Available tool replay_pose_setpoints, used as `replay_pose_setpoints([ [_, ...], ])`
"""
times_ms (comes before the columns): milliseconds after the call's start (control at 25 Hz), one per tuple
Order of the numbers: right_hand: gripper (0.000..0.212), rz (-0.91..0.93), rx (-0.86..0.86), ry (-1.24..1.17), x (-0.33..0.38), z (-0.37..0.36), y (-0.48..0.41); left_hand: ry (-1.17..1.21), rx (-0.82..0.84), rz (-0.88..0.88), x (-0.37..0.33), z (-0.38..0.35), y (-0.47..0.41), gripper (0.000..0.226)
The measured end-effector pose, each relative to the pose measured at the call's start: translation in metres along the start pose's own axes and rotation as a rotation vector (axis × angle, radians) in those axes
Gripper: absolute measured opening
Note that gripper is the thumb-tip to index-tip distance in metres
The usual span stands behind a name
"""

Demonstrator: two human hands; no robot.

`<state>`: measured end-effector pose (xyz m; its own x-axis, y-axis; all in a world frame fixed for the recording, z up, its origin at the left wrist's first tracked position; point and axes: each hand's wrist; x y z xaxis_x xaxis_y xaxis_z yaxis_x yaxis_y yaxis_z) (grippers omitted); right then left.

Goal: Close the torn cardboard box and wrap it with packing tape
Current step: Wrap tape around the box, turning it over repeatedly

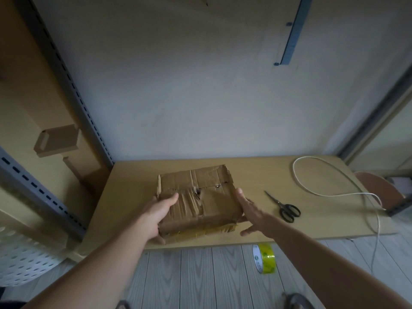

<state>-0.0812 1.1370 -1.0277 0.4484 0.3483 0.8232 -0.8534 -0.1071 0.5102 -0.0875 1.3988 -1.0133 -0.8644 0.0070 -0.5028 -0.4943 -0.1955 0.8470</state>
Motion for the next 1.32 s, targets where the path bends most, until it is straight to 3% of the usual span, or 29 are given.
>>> replay_pose_setpoints([
  [80, 0.061, 0.108, -0.183, 0.061, -0.019, 0.001, 0.005, 0.055, -0.017, -0.031, -0.008, -0.003, -0.005, 0.101],
  [160, 0.046, 0.256, -0.397, 0.293, -0.043, 0.005, 0.014, 0.015, -0.015, -0.056, -0.014, -0.012, -0.007, 0.095],
  [280, 0.030, 0.210, -0.649, 0.521, -0.072, 0.010, 0.036, -0.084, -0.049, -0.102, -0.019, -0.024, -0.008, 0.087],
  [440, 0.070, -0.077, -0.790, 0.520, -0.117, 0.004, 0.056, -0.347, -0.176, -0.210, -0.019, -0.036, -0.004, 0.083],
  [560, 0.097, -0.315, -0.535, 0.465, -0.145, -0.001, 0.054, -0.595, -0.474, -0.610, -0.010, -0.041, 0.006, 0.069],
  [600, 0.097, -0.327, -0.432, 0.445, -0.147, -0.001, 0.054, -0.678, -0.572, -0.815, -0.006, -0.044, 0.010, 0.068],
  [680, 0.079, -0.255, -0.375, 0.347, -0.150, -0.002, 0.051, -0.804, -0.686, -1.195, 0.003, -0.054, 0.017, 0.064],
  [760, 0.054, -0.127, -0.441, 0.117, -0.148, 0.000, 0.048, -0.819, -0.648, -1.490, 0.009, -0.071, 0.032, 0.055],
  [880, 0.037, -0.075, -0.513, -0.199, -0.145, 0.009, 0.046, -0.871, -0.377, -1.797, 0.022, -0.101, 0.049, 0.033],
  [960, 0.025, -0.119, -0.500, -0.270, -0.142, 0.015, 0.046, -0.994, -0.243, -1.791, 0.036, -0.117, 0.046, 0.018],
  [1040, 0.006, -0.138, -0.479, -0.340, -0.135, 0.020, 0.047, -1.062, -0.190, -1.632, 0.046, -0.125, 0.034, 0.019],
  [1320, 0.011, -0.254, -0.402, -0.428, -0.122, 0.031, 0.039, -1.139, -0.053, -1.342, 0.046, -0.146, 0.029, 0.020],
])
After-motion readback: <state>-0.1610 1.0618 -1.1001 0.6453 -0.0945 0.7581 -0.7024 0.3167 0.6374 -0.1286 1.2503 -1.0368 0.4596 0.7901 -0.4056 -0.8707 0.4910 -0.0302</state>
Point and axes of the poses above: each hand's wrist, its own y-axis away from the middle knuckle, its own z-axis out of the back of the hand, x = y × z, and after that the axes turned 10 degrees about z, right-handed
